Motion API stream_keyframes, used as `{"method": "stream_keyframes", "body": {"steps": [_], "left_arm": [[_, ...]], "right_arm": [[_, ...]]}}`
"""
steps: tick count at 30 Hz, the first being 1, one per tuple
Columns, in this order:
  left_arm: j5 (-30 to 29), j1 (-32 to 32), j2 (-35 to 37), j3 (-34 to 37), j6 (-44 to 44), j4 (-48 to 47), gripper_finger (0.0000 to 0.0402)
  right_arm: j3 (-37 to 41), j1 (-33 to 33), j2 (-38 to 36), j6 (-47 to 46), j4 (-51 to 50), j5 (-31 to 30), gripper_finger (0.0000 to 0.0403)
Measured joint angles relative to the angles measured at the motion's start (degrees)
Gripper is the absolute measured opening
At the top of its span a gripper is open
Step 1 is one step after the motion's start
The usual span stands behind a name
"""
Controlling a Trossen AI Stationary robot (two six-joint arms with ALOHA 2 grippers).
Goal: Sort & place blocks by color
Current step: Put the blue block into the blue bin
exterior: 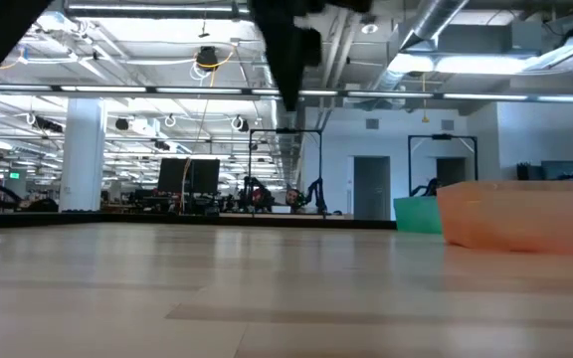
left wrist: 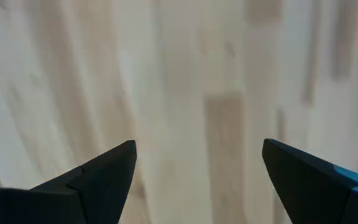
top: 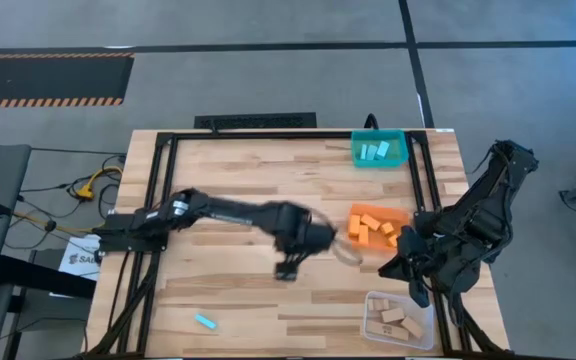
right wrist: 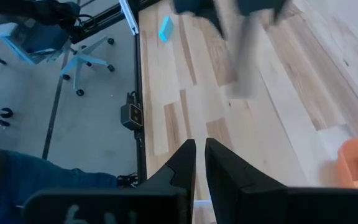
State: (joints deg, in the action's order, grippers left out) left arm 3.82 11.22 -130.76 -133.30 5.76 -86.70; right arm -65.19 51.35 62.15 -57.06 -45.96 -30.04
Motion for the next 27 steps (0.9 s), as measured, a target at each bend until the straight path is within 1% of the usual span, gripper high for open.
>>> {"method": "stream_keyframes", "body": {"steps": [2,5,8,10,12,15,19,21,24,27], "left_arm": [[0.00,3.27,1.00,0.24,-0.03,-3.46,0.0335],[0.67,9.18,3.87,2.80,-0.29,-2.88,0.0335],[-0.72,14.72,8.09,6.96,-0.32,-2.09,0.0335],[-2.20,18.16,11.73,11.27,1.78,-1.32,0.0335],[-3.23,21.49,15.17,16.85,4.97,1.93,0.0335],[-4.10,26.28,20.22,27.95,10.19,7.66,0.0335],[-2.76,30.78,27.10,44.30,17.68,19.60,0.0334],[-2.77,32.54,30.04,51.98,21.56,27.31,0.0329],[-3.69,34.96,32.78,60.43,24.80,34.90,0.0317],[-4.15,37.48,33.20,66.34,25.40,40.79,0.0303]], "right_arm": [[0.00,0.00,0.14,0.18,0.02,0.01,0.0061],[0.00,0.00,0.60,0.37,0.22,-0.01,0.0061],[0.00,0.00,1.70,1.40,0.33,0.01,0.0061],[0.00,0.00,2.54,2.06,0.74,0.00,0.0061],[0.00,0.00,3.49,2.15,0.90,0.00,0.0061],[0.00,-0.01,4.75,2.13,1.55,0.00,0.0061],[0.00,-0.07,5.89,2.10,2.49,0.02,0.0061],[0.00,-0.22,6.07,2.08,2.90,0.02,0.0061],[0.00,-0.81,6.14,1.59,3.23,0.19,0.0061],[0.00,-1.61,6.12,0.36,3.18,0.22,0.0061]]}}
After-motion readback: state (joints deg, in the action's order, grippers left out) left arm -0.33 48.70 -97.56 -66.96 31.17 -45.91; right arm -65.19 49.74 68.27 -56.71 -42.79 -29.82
